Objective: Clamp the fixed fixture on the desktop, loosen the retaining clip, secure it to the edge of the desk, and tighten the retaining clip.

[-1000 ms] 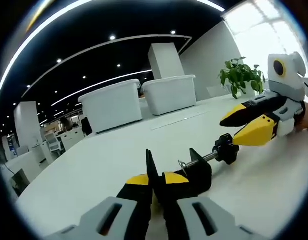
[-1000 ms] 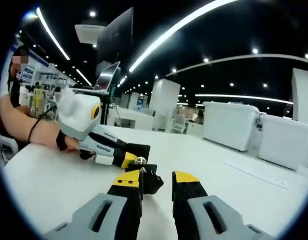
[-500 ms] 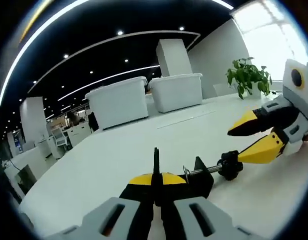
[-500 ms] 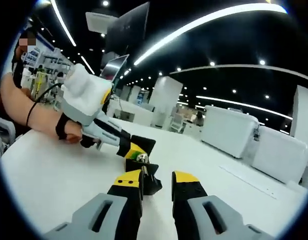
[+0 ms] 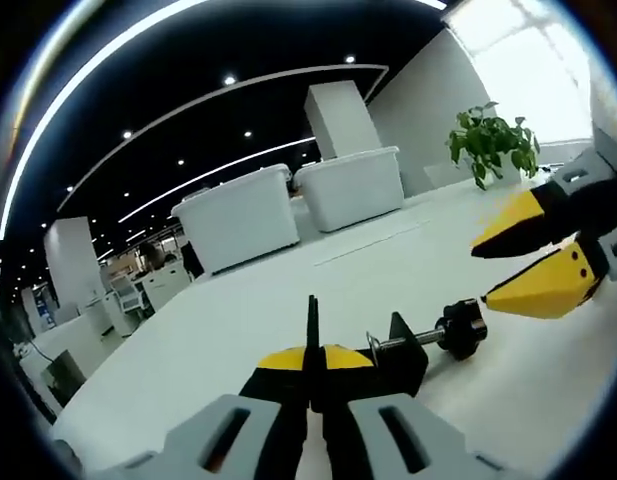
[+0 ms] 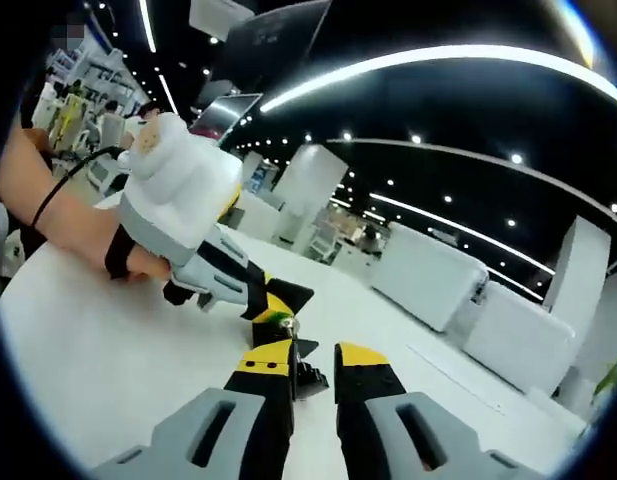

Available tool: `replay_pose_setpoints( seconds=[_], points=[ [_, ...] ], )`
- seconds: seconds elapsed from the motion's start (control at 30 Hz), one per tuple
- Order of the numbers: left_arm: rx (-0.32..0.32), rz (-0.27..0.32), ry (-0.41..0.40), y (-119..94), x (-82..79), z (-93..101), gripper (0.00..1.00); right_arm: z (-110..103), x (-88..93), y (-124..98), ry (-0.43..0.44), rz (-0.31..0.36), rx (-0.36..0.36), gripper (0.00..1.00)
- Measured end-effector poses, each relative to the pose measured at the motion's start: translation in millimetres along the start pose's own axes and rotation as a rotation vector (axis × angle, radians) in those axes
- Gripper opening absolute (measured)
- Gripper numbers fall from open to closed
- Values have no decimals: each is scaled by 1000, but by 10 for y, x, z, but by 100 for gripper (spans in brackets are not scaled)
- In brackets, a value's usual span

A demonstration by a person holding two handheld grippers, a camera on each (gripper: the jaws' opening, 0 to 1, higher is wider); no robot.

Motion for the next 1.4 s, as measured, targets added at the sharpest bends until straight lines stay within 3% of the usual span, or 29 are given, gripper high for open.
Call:
replay_pose_setpoints(
  seconds=[0.23,0.47,0.57,0.7,0.83,0.97,1.07,1.4],
  points=[
    [8,-17,-46,16,46,-26,3,-3,116,12,67,-18,-27,14],
    [-4,-11,-26,-5,14,-17,2,-109,133,-28,61,-23,-64,17],
    [-9,-5,-2,-11,-8,-9,2,-135,130,-38,-17,-34,-43,17],
    [-18,3,25,-25,-30,2,2,-106,1,-70,-117,-32,66,18],
    [-29,3,30,-39,-38,-8,2,-114,-53,-142,-292,-79,163,18],
    [-38,10,49,-46,-54,4,2,-257,15,-199,-387,-140,171,18],
    [-43,16,53,-48,-70,7,2,-359,75,-179,-522,-190,179,18],
    [-52,60,123,-126,-162,94,2,-424,-13,-44,-563,-164,215,17]
  ],
)
Point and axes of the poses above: the point that each gripper's makers call its tool centre point, and the gripper's own axes: y roughly forward along the fingers, z roughly to its right, x roughly out of its underside, the point moved 4 cm from there along -y, roughly backward along the fingers, and after that the axes turned 7 degrees about x, right-handed, at the moved point
